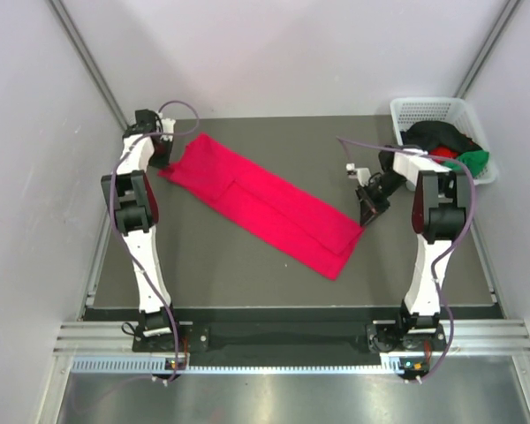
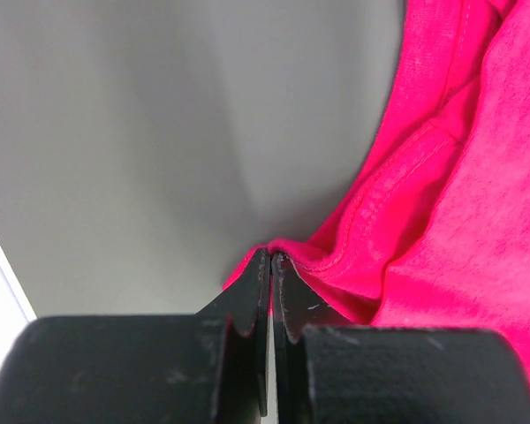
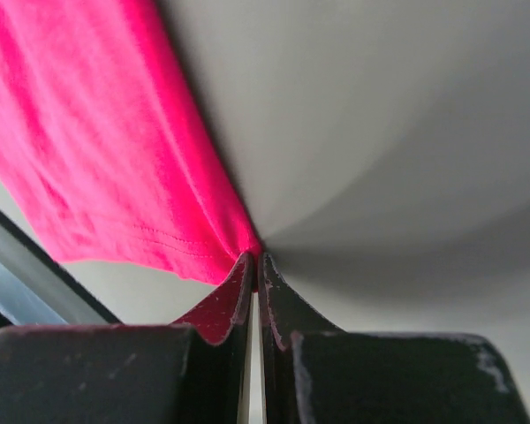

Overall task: Fold and stack the t-shirts
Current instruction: Fold the tshirt

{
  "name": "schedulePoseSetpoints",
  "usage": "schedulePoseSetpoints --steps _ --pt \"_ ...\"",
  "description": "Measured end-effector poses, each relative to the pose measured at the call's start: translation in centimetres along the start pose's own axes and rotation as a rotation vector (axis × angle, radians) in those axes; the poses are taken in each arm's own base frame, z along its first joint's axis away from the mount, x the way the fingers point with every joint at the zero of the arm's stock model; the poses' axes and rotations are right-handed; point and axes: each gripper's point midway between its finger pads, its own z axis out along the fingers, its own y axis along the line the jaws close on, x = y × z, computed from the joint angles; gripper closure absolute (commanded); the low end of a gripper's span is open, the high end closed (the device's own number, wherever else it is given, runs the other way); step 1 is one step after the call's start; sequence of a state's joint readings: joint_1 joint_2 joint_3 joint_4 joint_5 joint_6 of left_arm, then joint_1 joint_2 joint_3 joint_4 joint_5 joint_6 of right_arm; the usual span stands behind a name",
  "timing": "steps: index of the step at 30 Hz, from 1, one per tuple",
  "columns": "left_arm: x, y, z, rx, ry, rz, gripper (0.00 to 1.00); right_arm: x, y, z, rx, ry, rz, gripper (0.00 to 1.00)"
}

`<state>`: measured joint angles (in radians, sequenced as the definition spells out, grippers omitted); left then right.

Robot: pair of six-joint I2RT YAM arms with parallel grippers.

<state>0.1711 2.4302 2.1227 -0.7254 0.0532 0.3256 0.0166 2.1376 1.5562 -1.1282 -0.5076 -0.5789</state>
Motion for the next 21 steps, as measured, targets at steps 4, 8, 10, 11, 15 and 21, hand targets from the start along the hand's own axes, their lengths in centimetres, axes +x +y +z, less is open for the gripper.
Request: schedulePoseSetpoints --steps 4,8,10,11,15,21 --pt "-1.9 -0.1 1.0 -0.014 -0.047 0.015 1.00 0.8 2.3 1.1 -0.017 0.057 -0.073 1.00" --pt "-4.0 -0.1 2.0 -0.029 -0.102 0.025 1.00 1.8 4.8 2.2 -0.045 0.117 -0.139 1.00" --pt "-5.1 0.0 2.6 -0.038 -0.134 0.030 1.00 2.3 5.7 2.8 -0.060 0.139 -0.160 1.00" --pt "-5.6 0.0 2.8 -0.042 -0.147 0.032 1.00 2.5 6.0 3.0 -0.067 0.145 -0.166 1.00" --pt "-7.2 0.0 3.7 -0.057 -0.197 0.043 1.00 3.4 7.1 3.6 -0.099 0.157 -0.171 1.00" --pt "-8.6 -0.5 4.3 -0.065 -0.247 0.055 1.00 5.1 9.2 4.6 -0.151 0.168 -0.183 1.00"
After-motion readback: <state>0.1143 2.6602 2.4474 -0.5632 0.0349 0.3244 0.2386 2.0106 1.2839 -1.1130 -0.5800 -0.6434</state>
